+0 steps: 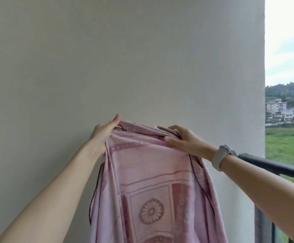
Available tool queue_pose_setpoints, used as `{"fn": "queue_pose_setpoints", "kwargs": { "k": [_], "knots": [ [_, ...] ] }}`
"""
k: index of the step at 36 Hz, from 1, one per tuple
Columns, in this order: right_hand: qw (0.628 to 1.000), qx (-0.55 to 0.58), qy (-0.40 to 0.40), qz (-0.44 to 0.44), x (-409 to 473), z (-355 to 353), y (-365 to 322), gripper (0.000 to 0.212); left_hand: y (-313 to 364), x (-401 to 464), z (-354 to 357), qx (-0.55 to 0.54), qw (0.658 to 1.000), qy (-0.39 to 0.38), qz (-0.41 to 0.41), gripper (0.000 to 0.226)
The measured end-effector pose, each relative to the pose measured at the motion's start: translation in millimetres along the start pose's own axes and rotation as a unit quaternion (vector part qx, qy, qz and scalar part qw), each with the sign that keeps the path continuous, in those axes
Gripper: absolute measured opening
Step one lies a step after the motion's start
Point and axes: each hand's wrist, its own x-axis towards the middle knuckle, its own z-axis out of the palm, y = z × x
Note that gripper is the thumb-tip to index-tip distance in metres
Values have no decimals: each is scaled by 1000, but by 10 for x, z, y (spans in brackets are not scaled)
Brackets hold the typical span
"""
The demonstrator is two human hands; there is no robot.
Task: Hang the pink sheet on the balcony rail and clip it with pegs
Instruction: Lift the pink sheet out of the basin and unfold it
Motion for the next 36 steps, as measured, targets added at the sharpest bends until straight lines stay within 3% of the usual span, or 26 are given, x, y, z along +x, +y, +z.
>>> {"fn": "queue_pose_setpoints", "kwargs": {
  "k": [2,5,8,11,15,17,20,23,26,30,36],
  "knots": [
    [995,32,-94,-19,-154,274,-106,41,34,47,-19,-22,995,86,41,32],
    [972,18,-236,-2,-317,623,-250,36,12,46,39,-48,983,161,80,33],
    [956,-74,-282,41,-244,556,-301,22,-92,25,8,-6,978,179,107,37],
    [951,-141,-259,91,-8,52,-196,16,-164,30,-89,161,958,125,203,30],
    [931,91,-274,225,209,-825,-97,29,-72,100,4,374,880,2,292,30],
    [939,133,-214,236,249,-1163,-110,24,76,147,181,396,861,-8,319,42],
    [987,-24,-15,160,296,-1466,-165,13,437,124,609,404,845,65,343,38],
    [972,-127,189,56,325,-1877,-240,7,1011,-13,1129,387,831,152,368,32],
    [939,-145,311,-11,209,-2443,-438,6,1700,-243,1571,340,817,204,419,33],
    [890,-196,401,-95,-160,-3171,-836,19,2367,-627,2029,283,795,231,485,33],
    [862,-276,391,-166,-755,-3974,-1183,20,2985,-1252,2426,243,768,255,535,33]
  ]
}}
